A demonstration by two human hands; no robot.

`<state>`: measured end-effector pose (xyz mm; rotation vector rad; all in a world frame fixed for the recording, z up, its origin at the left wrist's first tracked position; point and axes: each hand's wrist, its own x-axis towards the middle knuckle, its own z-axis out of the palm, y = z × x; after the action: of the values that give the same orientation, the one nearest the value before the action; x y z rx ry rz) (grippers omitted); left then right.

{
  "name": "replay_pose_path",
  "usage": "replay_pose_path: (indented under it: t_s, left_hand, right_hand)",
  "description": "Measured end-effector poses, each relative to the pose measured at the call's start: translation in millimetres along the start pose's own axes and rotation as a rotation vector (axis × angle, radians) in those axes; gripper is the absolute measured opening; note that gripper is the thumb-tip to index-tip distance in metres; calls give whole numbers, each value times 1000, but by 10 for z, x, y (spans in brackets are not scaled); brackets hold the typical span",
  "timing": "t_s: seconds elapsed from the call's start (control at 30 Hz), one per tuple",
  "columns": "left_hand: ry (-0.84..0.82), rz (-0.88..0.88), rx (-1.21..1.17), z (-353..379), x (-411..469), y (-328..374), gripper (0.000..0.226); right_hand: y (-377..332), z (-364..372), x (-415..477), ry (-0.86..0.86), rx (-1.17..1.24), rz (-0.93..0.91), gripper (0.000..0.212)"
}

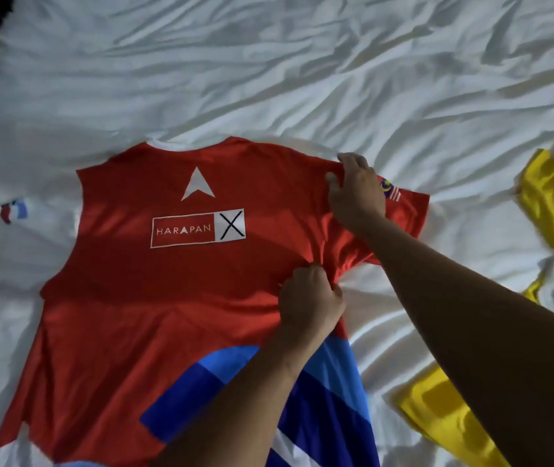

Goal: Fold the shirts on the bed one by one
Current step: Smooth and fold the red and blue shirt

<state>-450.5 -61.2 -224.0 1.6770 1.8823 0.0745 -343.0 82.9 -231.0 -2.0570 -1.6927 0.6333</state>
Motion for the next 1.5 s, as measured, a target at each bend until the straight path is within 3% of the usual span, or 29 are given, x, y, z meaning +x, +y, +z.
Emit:
replay_pose_path:
  t_s: [0.13,0.3,0.53,0.6,0.83,1.0,1.3,1.5]
  left_hand:
    - [-16,0,-165,-36,77,-133,16]
    - [-28,-42,-469,-173,93,-337,42]
    - [-55,-193,-898,-547,-48,-865,36]
    - [-54,-273,-968,-672,-104,-1062,22]
    - [-58,-437,-1052,-792,-83,-1598,16]
    - [-161,-489,-1159,-781,-40,-1750,7]
    - [-248,-484,-1212,-665,78,-1895,5]
    - [-246,-419,-1152,-622,91,-1909,5]
  right_hand:
    - [-59,107,119,-24,-10,25,51]
    - [-201,78,237,17,88,58,28]
    - [-875,160,201,-10,232,-23,23]
    - [-1092,283,177,-33,253,-44,23]
    - [-1494,786,23,-128,213,-87,19]
    - [-1425,839,-494,-62,155,-155,45]
    - [-837,875,-2227,-85,133,-57,13]
    - [-639,693,-3048,-126,-32,-6,24]
